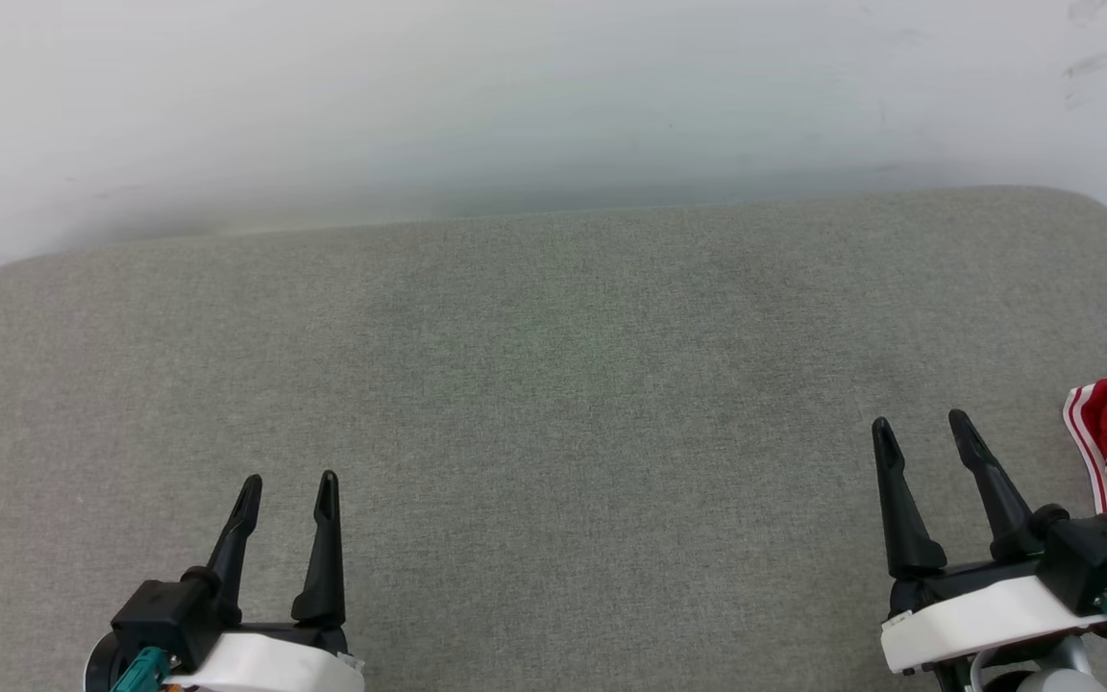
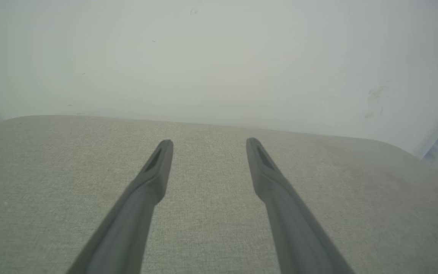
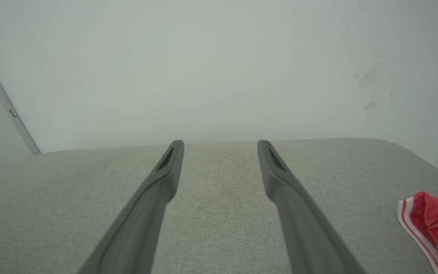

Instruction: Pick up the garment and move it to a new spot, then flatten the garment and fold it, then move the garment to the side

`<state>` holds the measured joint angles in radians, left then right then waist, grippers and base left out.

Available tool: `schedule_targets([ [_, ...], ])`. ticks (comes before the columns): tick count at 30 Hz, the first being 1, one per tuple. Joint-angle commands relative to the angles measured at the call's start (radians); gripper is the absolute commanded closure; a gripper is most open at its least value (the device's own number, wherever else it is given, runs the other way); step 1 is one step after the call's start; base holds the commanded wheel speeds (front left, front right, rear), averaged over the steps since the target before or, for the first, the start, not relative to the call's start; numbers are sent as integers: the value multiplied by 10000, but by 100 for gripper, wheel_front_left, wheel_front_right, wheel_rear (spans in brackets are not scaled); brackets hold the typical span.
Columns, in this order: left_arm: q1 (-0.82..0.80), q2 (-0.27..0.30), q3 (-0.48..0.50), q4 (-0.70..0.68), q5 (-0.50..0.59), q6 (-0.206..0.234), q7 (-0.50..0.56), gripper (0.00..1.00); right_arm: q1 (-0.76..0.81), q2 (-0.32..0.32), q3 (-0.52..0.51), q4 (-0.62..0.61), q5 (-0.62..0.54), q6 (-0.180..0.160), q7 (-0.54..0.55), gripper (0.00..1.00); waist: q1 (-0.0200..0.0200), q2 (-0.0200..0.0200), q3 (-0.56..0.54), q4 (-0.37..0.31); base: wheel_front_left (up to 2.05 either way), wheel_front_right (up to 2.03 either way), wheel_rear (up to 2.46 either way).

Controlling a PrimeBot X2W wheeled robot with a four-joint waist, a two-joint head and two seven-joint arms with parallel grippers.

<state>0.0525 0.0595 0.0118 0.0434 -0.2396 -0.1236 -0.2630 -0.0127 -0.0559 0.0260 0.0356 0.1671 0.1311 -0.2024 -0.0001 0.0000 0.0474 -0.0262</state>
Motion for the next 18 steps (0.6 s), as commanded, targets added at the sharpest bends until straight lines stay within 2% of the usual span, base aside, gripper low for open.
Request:
schedule_targets([
  [1, 58, -22, 43, -9, 30, -37, -22, 0, 79, 54, 6, 23, -16, -8, -79, 0, 1, 0, 1, -5, 0, 0, 0],
  [15, -30, -86, 44, -159, 6, -65, -22, 0, 99, 78, 56, -43, 253, -8, -117, 0, 1, 0, 84, -30, 0, 0, 0],
  [16, 5, -69, 28, -105, 15, -42, 0, 100, 9, 29, 49, 20, 272, 0, -84, 100, 1, 0, 83, -31, 0, 0, 0],
  [18, 63, -88, -24, 66, -13, -42, 7, 100, 49, 29, 66, 185, 308, 0, -76, 100, 1, 0, 83, -32, 0, 0, 0],
])
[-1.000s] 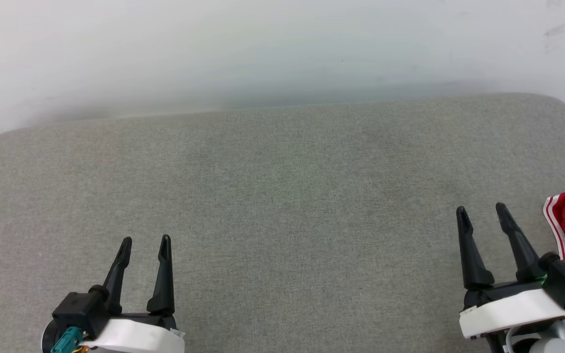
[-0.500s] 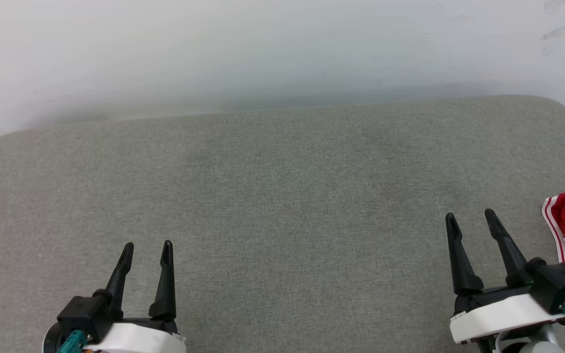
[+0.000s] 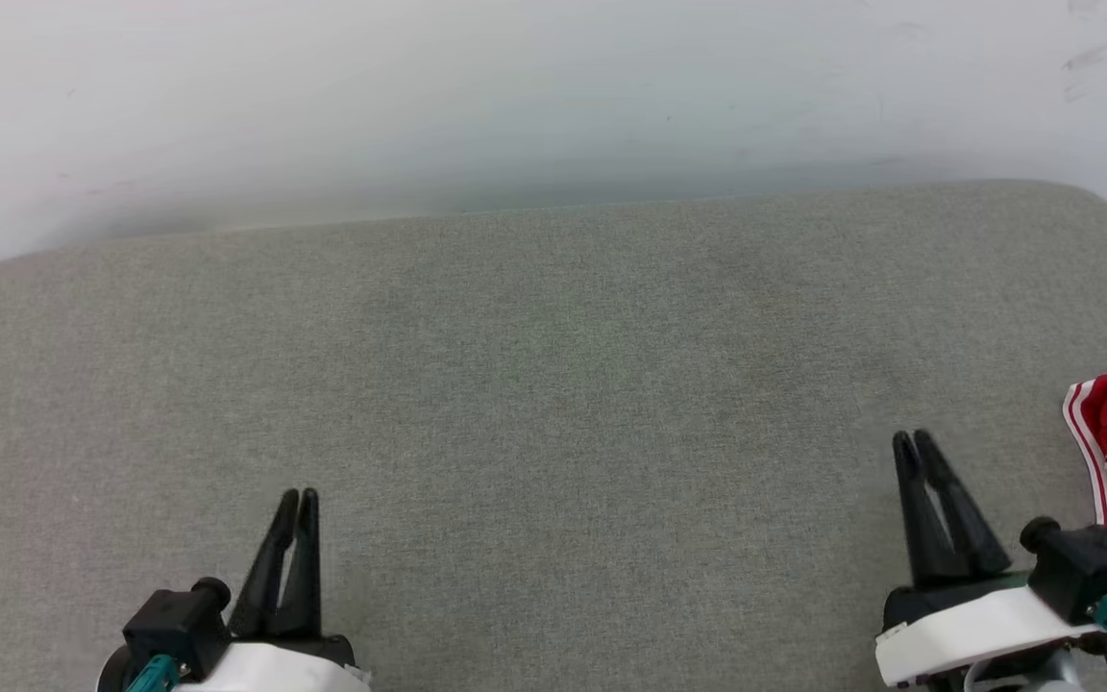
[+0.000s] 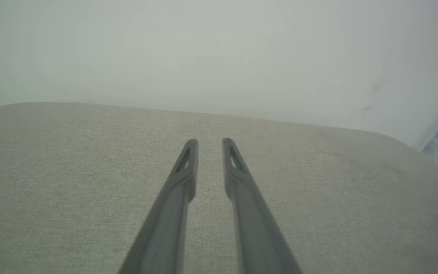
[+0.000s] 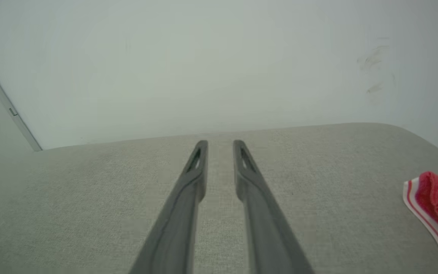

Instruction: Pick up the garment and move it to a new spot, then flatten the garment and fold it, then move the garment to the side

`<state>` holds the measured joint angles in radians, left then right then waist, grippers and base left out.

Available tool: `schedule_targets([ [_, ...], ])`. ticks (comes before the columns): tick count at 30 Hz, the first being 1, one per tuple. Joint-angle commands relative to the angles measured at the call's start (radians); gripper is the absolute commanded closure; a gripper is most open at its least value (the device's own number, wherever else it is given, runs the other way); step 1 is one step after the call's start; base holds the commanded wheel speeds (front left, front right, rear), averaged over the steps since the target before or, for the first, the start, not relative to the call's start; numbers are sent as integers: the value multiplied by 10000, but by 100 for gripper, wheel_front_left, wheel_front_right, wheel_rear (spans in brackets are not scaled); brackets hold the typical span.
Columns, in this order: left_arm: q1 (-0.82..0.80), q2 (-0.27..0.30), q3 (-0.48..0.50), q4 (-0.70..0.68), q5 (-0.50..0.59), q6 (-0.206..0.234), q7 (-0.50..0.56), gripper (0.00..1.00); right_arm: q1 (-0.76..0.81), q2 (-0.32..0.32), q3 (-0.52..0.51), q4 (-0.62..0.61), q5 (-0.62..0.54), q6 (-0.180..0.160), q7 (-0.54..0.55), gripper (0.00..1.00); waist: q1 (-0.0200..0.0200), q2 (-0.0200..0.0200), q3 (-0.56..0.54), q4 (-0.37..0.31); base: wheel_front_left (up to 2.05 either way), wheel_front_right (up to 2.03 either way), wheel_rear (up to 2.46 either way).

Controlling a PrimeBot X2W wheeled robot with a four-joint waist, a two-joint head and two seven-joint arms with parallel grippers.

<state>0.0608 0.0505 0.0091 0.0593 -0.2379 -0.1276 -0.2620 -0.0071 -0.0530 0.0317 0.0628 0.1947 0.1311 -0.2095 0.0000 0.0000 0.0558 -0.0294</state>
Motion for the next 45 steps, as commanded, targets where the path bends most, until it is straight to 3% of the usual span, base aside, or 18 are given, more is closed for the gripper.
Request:
schedule_targets([
  [1, -8, 0, -9, -54, -155, -2, 12, 100, 15, 0, 20, -62, 157, 0, 4, 100, 0, 0, -4, 2, 0, 0, 0],
  [23, -515, 198, 48, 508, -4198, -7, 874, 100, -317, -237, -99, 452, 4378, -1, 672, 100, 0, 0, -96, 54, 0, 0, 0],
  [45, -885, 279, 172, 892, -7250, -20, 1604, 100, -530, -326, -296, 843, 7535, -2, 1276, 100, 0, 0, -188, 106, 0, 0, 0],
])
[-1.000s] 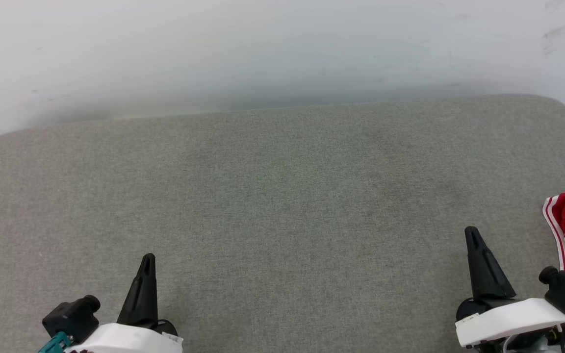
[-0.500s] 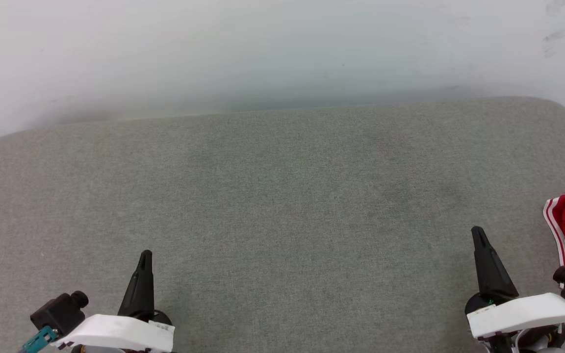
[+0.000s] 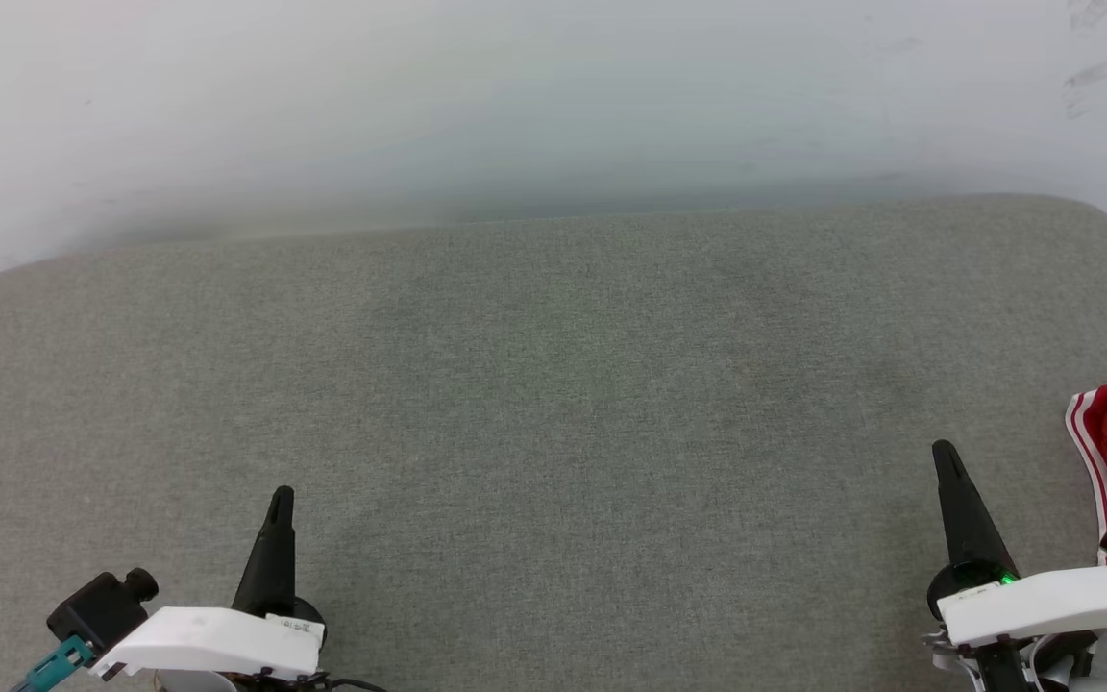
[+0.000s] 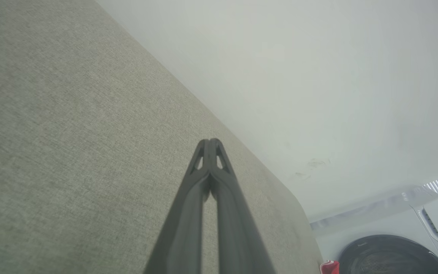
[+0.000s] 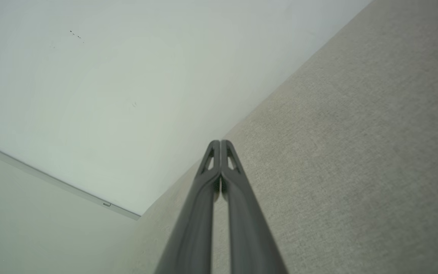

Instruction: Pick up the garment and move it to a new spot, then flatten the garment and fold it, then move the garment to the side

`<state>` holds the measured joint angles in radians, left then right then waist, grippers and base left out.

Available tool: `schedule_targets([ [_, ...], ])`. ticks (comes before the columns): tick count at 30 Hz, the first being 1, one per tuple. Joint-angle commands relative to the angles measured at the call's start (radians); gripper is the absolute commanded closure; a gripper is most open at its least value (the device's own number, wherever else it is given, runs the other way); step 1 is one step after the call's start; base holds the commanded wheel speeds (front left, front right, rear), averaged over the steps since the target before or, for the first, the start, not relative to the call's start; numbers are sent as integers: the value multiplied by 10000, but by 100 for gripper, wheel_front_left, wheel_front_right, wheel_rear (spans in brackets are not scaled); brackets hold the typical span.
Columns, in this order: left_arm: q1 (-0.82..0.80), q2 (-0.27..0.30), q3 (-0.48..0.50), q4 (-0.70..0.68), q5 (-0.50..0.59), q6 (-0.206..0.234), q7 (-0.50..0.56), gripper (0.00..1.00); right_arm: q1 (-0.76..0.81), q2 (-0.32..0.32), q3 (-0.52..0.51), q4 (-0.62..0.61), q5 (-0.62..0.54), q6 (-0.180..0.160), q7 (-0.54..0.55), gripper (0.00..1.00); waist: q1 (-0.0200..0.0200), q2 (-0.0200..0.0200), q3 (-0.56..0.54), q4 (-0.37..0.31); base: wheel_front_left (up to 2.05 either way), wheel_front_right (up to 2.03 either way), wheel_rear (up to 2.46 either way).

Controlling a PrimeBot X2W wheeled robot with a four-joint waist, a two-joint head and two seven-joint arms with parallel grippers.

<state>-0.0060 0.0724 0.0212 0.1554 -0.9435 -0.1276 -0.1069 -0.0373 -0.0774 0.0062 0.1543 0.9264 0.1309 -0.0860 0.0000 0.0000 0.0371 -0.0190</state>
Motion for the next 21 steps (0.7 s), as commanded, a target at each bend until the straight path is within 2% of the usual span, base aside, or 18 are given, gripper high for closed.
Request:
schedule_targets([
  [1, -235, 62, 58, -54, -313, -21, 79, 100, -240, -85, -51, -56, 341, 0, 70, 100, 0, 0, -6, 4, 0, 0, 0],
  [21, -511, 72, 200, 238, -2488, -29, 662, 100, -404, -101, -254, 239, 2589, -1, 560, 100, 0, 0, -90, 51, 0, 0, 0],
])
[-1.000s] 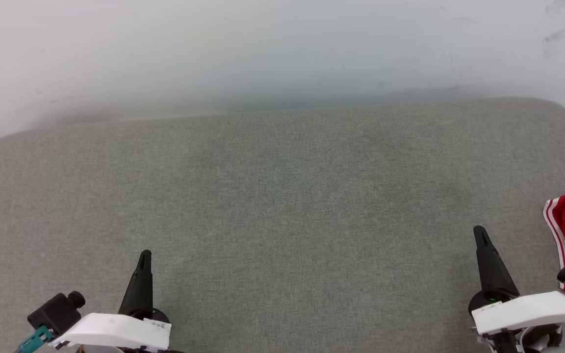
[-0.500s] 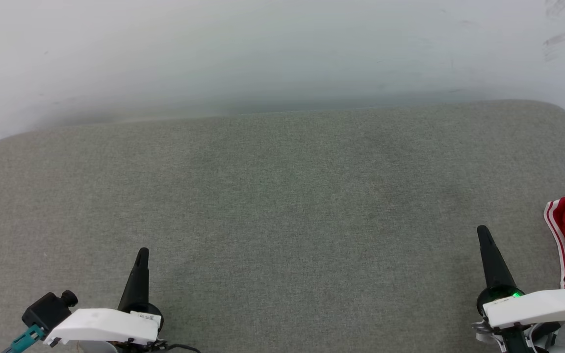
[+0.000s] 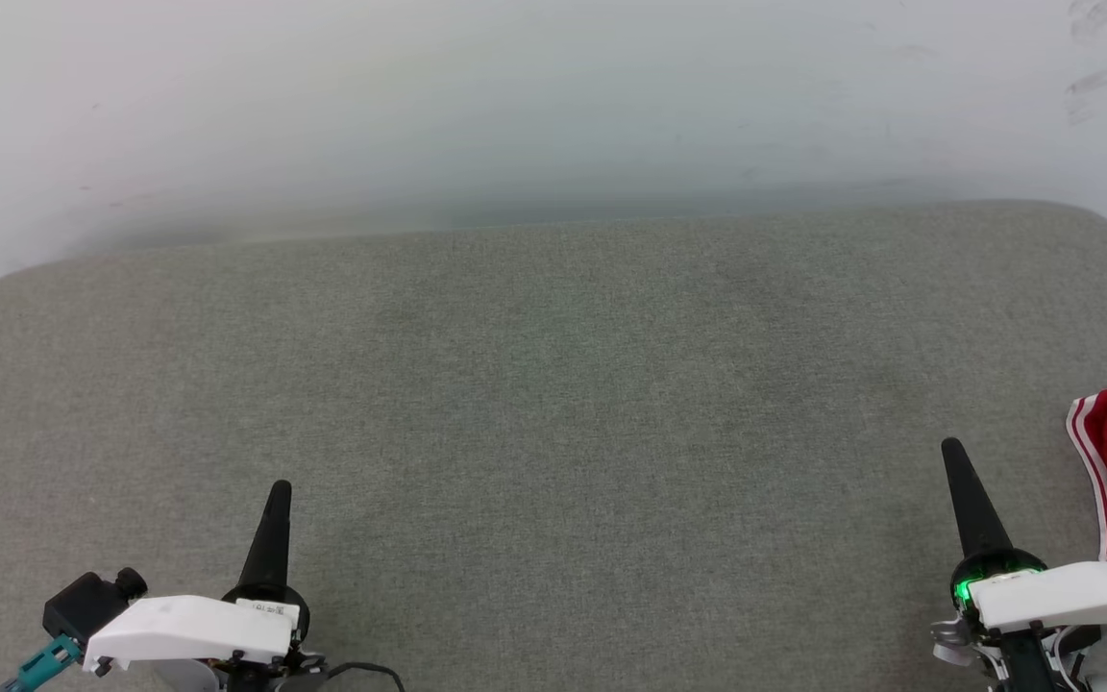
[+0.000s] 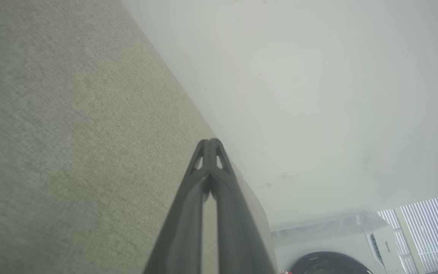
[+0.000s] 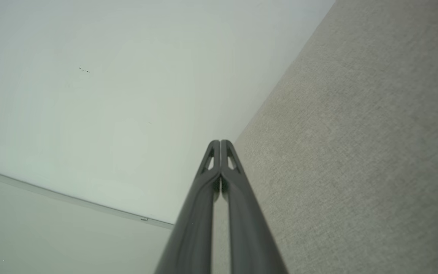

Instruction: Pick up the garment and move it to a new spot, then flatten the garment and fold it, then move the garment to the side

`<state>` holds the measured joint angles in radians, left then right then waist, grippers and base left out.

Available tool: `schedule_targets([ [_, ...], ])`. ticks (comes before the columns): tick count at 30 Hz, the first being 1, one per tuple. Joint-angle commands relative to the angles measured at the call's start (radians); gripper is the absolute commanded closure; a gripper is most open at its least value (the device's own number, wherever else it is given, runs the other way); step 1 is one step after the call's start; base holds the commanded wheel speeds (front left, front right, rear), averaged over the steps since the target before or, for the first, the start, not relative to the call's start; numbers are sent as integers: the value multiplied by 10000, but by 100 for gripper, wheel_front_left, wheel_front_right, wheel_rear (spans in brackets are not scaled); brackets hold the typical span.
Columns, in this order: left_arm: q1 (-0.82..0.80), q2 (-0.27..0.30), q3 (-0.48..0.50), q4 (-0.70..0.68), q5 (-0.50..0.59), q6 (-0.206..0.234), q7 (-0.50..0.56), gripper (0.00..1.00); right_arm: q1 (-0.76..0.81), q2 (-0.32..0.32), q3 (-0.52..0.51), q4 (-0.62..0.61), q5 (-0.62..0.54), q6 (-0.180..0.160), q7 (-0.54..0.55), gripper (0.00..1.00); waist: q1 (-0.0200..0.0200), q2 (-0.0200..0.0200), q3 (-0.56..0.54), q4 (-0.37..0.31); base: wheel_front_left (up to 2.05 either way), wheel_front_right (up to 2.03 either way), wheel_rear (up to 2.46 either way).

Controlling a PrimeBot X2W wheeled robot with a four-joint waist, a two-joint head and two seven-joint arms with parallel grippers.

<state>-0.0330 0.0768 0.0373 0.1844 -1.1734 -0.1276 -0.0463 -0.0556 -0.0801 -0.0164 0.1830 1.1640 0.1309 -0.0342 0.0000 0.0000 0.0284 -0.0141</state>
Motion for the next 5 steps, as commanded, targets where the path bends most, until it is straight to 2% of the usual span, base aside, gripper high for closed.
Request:
schedule_targets([
  [1, -249, 28, 47, -38, -285, -30, 80, 100, -227, -74, -38, -35, 313, -1, 71, 100, 0, 0, -7, 4, 0, 0, 0],
  [5, -286, 26, 79, 15, -670, -31, 186, 100, -260, -71, -81, 16, 705, -1, 158, 100, 0, 0, -24, 14, 0, 0, 0],
])
